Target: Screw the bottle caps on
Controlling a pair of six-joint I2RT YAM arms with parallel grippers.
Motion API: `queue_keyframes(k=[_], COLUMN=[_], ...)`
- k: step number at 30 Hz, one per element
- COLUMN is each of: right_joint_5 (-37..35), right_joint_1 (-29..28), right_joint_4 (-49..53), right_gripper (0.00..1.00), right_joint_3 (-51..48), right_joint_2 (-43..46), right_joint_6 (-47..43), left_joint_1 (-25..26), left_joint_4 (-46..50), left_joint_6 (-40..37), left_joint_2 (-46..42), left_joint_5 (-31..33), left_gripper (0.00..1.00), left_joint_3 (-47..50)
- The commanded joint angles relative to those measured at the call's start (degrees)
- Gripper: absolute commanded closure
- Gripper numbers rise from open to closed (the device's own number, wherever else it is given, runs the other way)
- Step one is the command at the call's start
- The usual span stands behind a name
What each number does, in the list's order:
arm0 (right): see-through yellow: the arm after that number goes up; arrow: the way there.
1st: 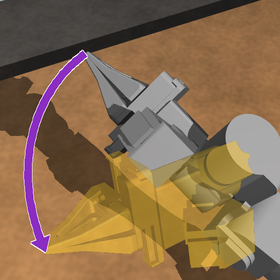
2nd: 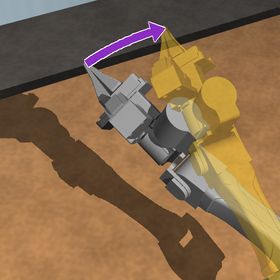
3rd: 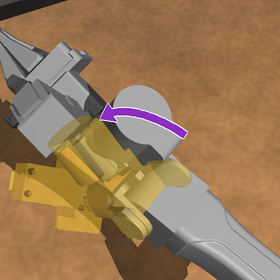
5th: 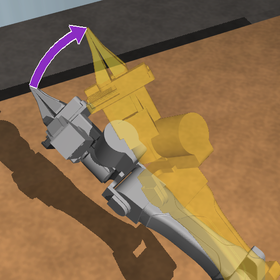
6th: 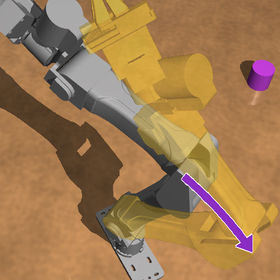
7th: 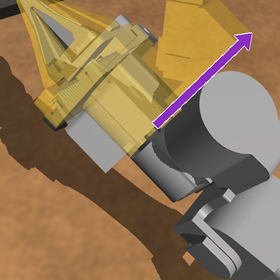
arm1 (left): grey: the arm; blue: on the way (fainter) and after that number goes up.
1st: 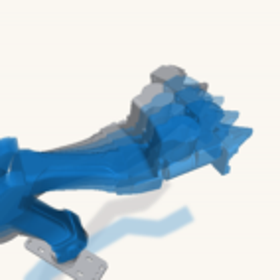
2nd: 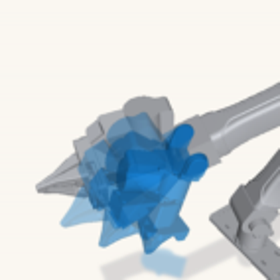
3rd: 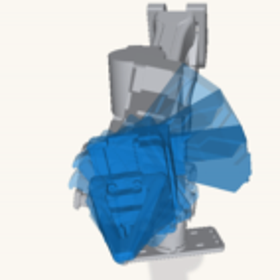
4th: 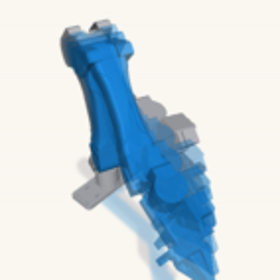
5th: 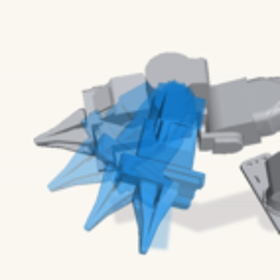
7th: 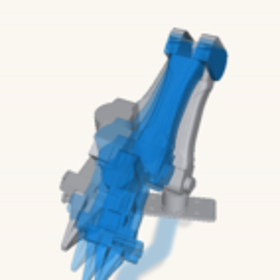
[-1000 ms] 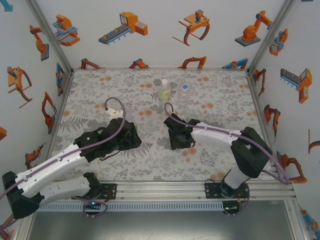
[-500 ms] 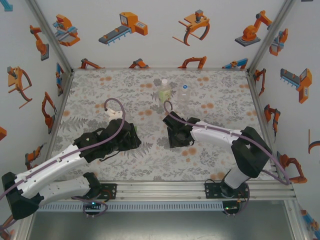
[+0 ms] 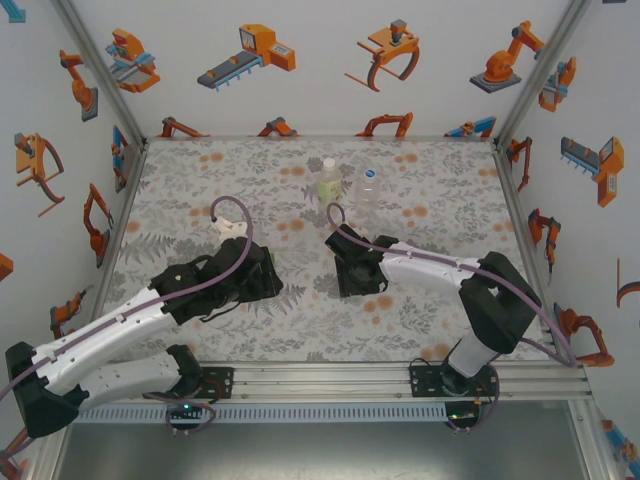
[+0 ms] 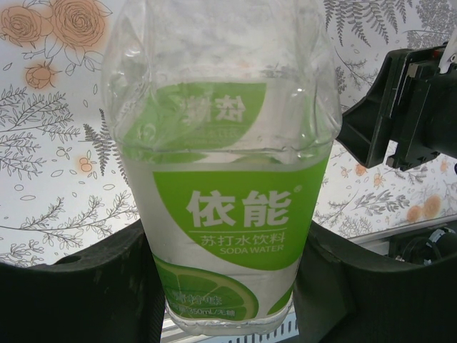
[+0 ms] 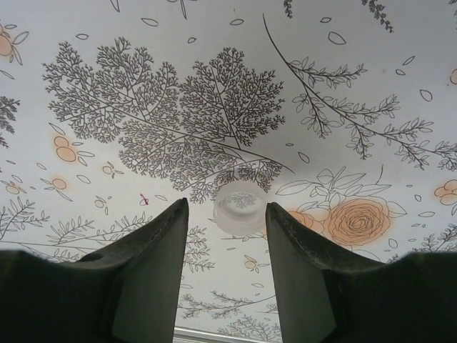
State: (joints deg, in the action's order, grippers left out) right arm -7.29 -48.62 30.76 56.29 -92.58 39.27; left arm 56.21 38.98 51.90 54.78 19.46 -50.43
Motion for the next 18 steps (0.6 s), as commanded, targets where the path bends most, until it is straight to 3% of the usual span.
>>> queue_keyframes(k=[1, 18], right_joint_5=[-0.52, -0.88], right_joint_1=[-0.24, -0.22], right_joint_4=[0.88, 1.03], right_gripper=[0.54, 0.54], right_joint_3=[-0.96, -0.54], right_joint_2=[-0.63, 0.07], right_joint_6=[1.14, 1.17], left_joint_1=[-0.31, -0.32], left_joint_4=[-0.49, -0.3], left_joint_6=[0.64, 0.55], left_joint_2=[0.06, 0.16], left_joint_5=[-0.23, -0.07], left_gripper=[0.86, 0.86], left_joint_3=[0.41, 0.25])
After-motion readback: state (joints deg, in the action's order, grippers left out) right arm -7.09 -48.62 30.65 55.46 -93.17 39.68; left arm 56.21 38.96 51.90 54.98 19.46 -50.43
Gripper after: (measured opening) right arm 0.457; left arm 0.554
